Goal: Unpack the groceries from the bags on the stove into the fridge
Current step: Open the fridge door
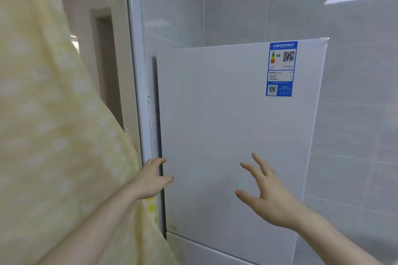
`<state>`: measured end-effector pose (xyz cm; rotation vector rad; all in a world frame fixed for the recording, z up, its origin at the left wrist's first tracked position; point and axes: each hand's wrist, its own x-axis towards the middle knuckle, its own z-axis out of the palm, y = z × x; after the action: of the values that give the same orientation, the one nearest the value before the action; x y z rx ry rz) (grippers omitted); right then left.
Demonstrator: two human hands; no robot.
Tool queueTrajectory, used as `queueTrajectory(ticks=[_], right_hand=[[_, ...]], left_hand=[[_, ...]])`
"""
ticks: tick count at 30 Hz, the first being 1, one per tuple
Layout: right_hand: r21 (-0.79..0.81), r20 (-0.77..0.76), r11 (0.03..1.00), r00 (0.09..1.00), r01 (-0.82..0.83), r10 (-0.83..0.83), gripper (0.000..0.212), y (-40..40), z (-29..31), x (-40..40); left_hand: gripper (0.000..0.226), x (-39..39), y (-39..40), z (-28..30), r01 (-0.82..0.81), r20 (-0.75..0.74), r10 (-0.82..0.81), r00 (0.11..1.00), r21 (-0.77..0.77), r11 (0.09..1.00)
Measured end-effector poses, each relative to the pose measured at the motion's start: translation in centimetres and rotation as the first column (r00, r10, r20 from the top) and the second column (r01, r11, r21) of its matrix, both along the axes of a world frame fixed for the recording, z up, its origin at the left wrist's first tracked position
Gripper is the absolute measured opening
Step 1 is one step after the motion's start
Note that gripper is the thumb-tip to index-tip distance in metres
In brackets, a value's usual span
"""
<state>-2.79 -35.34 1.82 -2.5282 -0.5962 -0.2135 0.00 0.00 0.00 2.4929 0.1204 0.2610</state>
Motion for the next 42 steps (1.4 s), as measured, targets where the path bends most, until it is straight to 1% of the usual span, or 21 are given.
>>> queueTrajectory(ticks=[1,3,6,9,13,16,19,23,27,31,34,37,39,42], right_hand=[[0.015,0.011,1.0,1.0,0.0,0.0,0.073,0.4,-0.1,0.5],[0.028,0.015,0.998,0.998,0.056,-0.057,0.072,1.0,-0.1,1.6],[-0.003,0.086,0.992,0.989,0.123,-0.123,0.075,1.6,-0.4,3.4],[-0.077,0.148,0.972,0.967,0.222,-0.209,0.083,1.8,-0.8,5.4],[-0.236,0.19,0.922,0.946,0.305,-0.264,0.093,2.5,-2.1,6.9],[-0.309,0.173,0.893,0.942,0.328,-0.287,0.103,2.9,-2.5,7.2],[-0.344,0.141,0.884,0.948,0.317,-0.285,0.114,3.0,-2.6,7.3],[-0.326,0.052,0.898,0.954,0.297,-0.296,0.119,3.8,-2.2,7.1],[-0.284,0.01,0.909,0.949,0.304,-0.314,0.12,4.8,-2.0,6.8],[-0.223,0.025,0.917,0.942,0.33,-0.333,0.116,5.5,-2.3,6.4],[-0.159,0.059,0.929,0.943,0.334,-0.328,0.112,5.9,-2.8,6.1],[-0.097,0.09,0.936,0.939,0.339,-0.331,0.108,6.3,-3.5,5.6],[-0.058,0.086,0.943,0.943,0.328,-0.323,0.107,6.7,-3.8,5.1],[-0.014,0.057,0.952,0.951,0.305,-0.304,0.105,7.5,-4.3,4.0]], left_hand=[[0.081,1.3,0.6,0.0,-0.014,0.009,0.014,1.0,-0.062,0.998],[0.09,3.7,1.6,0.0,-0.037,-0.014,0.036,0.999,-0.155,0.987],[0.098,7.2,2.4,-0.3,-0.063,-0.003,0.064,0.998,-0.216,0.974],[0.088,9.7,2.6,-1.0,-0.058,0.049,0.075,0.996,-0.287,0.956],[0.08,12.1,2.8,-1.5,-0.075,0.07,0.109,0.992,-0.371,0.925],[0.076,13.6,3.5,-1.4,-0.064,0.058,0.102,0.993,-0.453,0.889],[0.076,14.3,3.9,-1.5,-0.04,0.055,0.075,0.996,-0.481,0.876],[0.068,14.2,4.6,-3.1,-0.01,0.131,0.072,0.989,-0.422,0.907],[0.061,13.8,4.7,-3.4,-0.014,0.152,0.082,0.985,-0.404,0.915],[0.059,13.6,4.6,-3.4,-0.037,0.138,0.098,0.986,-0.384,0.922],[0.062,13.1,4.8,-4.0,-0.044,0.16,0.111,0.981,-0.373,0.927],[0.066,11.3,5.0,-4.9,-0.029,0.205,0.13,0.97,-0.435,0.9],[0.061,9.9,5.1,-5.9,-0.022,0.233,0.153,0.961,-0.482,0.876],[0.054,7.7,4.9,-6.8,0.011,0.255,0.179,0.95,-0.602,0.798]])
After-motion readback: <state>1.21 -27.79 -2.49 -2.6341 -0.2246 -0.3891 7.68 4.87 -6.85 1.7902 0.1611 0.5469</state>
